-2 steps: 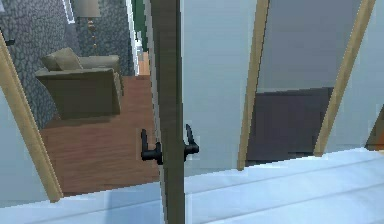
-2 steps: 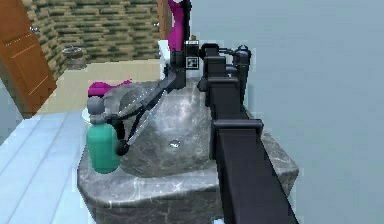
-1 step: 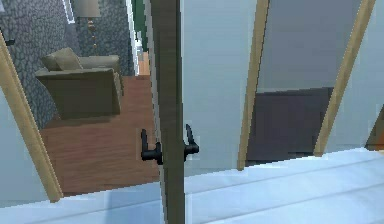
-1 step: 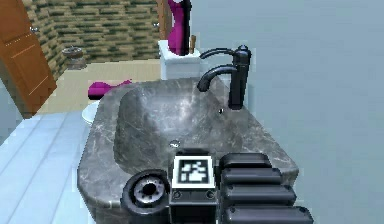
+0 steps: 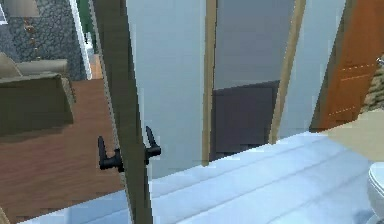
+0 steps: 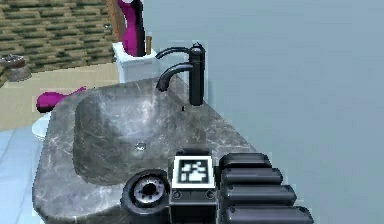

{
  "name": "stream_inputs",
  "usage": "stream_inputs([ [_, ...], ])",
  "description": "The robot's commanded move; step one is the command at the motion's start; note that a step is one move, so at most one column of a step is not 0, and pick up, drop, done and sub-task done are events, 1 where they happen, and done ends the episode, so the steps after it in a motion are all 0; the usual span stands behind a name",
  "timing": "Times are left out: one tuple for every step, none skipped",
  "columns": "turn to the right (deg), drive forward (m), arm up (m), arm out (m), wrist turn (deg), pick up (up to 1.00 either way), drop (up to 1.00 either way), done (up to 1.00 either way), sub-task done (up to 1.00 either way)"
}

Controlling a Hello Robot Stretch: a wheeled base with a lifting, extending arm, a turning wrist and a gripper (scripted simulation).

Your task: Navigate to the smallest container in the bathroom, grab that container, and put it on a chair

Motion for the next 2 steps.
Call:
stream_inputs([
  [0.0, 0.2, 0.0, 0.0, 0.0, 0.0, 0.0, 0.0, 0.0],
  [15.0, 0.0, 0.0, 0.0, 0.0, 0.0, 0.0, 0.0, 0.0],
])
